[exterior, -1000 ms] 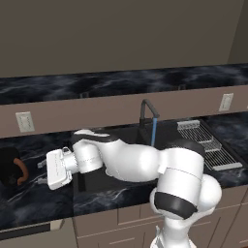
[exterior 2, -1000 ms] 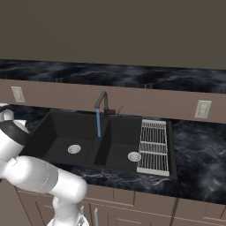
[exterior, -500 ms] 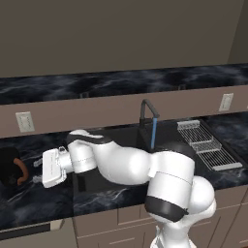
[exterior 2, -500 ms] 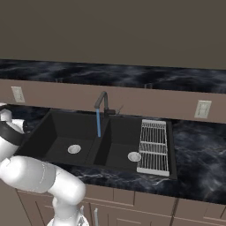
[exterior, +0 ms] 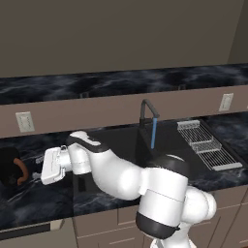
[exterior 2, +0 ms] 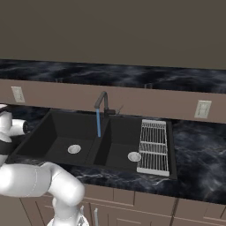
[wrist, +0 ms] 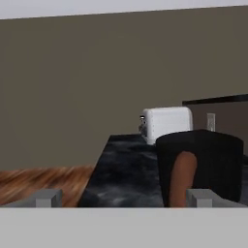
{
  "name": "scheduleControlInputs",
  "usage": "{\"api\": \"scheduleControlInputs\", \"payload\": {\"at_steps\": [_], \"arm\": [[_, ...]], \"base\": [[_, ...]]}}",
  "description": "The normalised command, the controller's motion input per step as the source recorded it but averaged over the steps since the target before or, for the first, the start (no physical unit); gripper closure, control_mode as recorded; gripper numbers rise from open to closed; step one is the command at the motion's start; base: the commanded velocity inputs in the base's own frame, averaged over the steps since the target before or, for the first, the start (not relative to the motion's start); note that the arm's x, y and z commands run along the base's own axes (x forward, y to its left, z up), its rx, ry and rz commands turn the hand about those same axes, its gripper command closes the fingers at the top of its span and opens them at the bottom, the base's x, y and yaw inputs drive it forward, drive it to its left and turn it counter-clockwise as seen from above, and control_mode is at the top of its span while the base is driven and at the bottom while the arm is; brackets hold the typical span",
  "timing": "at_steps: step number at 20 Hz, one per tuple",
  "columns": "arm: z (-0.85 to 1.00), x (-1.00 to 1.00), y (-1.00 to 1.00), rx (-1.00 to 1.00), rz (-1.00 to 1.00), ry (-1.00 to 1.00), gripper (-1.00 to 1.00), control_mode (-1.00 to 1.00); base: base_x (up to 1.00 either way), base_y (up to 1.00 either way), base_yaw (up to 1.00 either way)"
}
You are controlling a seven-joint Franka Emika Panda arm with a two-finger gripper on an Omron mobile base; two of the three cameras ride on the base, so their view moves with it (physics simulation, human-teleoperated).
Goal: Turn on the sink faucet and place the jug under the water for a few seconds to fill it up.
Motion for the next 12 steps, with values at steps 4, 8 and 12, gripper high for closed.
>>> {"api": "scheduleControlInputs", "payload": {"at_steps": [4, 8, 12], "arm": [[0.00, 0.01, 0.25, 0.00, -0.04, 0.00, -1.00, -1.00], [0.00, 0.00, 0.31, 0.00, 0.00, 0.00, -1.00, -1.00], [0.00, 0.00, 0.21, 0.00, -0.01, 0.00, -1.00, -1.00]], "base": [[0.00, 0.00, 0.00], [0.00, 0.00, 0.00], [0.00, 0.00, 0.00]]}}
